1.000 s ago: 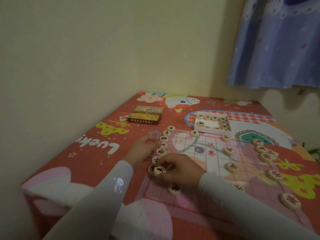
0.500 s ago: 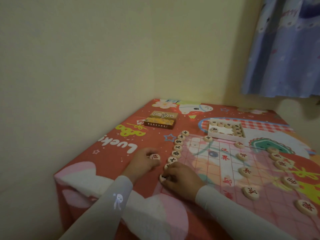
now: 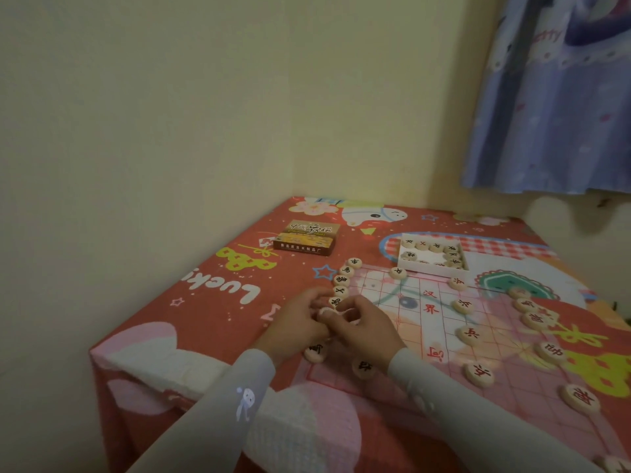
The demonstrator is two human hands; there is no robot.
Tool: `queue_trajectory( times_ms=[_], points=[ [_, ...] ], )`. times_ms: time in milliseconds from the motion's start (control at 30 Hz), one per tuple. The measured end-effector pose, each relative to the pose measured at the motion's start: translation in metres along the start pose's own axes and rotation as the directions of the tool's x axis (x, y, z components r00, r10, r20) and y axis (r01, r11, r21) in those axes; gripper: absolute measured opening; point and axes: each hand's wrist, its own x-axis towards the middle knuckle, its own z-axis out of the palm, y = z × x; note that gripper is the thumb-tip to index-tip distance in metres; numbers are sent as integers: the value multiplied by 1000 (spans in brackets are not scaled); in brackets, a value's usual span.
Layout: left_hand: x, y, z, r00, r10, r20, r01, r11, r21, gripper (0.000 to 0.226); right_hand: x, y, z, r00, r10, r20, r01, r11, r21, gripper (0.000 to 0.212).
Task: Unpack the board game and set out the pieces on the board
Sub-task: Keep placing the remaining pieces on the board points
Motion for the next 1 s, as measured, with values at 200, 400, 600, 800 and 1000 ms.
queue_trajectory(
  times_ms=[200, 400, 600, 800, 1000],
  points=[
    [7, 15, 30, 994, 69, 81, -73, 996, 46, 65, 0, 6, -27, 988, 152, 17, -153, 983, 103, 52],
    [32, 19, 66, 986, 103, 135, -123, 980, 154, 48, 0, 32, -80, 989, 110, -103, -117, 991, -66, 37],
    [74, 23, 86, 965, 192, 178, -259, 806, 532, 35, 3, 75, -149, 972, 3, -235, -103, 906, -412, 21],
    [130, 28, 104, 960, 198, 195, -278, 730, 625, 35, 26, 115, -204, 920, 122, -372, -300, 831, -469, 13],
    [184, 33, 123, 941, 156, 299, -328, 626, 707, 36, 58, 130, -223, 945, 129, -300, -280, 792, -543, 18]
  ],
)
